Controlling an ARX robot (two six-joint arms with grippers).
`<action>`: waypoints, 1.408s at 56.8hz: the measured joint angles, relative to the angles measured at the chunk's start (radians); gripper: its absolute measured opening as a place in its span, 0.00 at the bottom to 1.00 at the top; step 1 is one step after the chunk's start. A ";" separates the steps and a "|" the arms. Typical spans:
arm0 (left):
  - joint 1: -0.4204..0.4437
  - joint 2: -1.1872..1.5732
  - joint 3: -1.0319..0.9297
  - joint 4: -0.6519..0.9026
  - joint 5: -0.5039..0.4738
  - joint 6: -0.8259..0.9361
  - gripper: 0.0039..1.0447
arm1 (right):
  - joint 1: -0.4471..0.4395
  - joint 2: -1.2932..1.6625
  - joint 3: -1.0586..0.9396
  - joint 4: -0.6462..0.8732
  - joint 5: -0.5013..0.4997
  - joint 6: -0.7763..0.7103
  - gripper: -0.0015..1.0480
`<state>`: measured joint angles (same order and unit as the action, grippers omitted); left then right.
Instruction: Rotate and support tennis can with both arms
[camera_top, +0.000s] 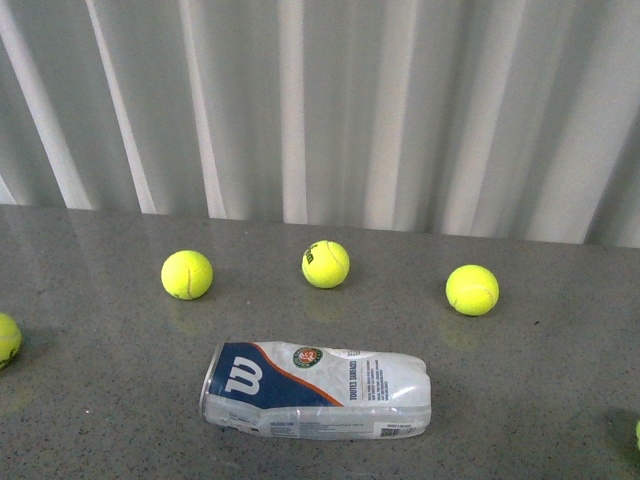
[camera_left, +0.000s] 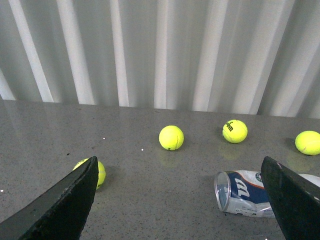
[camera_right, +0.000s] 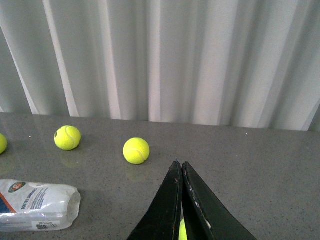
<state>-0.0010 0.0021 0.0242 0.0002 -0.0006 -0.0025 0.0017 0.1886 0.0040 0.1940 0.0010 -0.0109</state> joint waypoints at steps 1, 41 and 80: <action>0.000 0.000 0.000 0.000 0.000 0.000 0.94 | 0.000 -0.004 0.000 -0.005 0.000 0.000 0.03; 0.000 -0.001 0.000 0.000 0.000 0.000 0.94 | 0.000 -0.183 0.000 -0.193 0.000 0.000 0.23; -0.069 1.513 0.644 0.554 0.126 0.124 0.94 | 0.000 -0.184 0.000 -0.193 -0.002 0.002 0.93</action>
<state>-0.0700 1.5150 0.6678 0.5545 0.1257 0.1219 0.0013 0.0044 0.0044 0.0006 -0.0013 -0.0093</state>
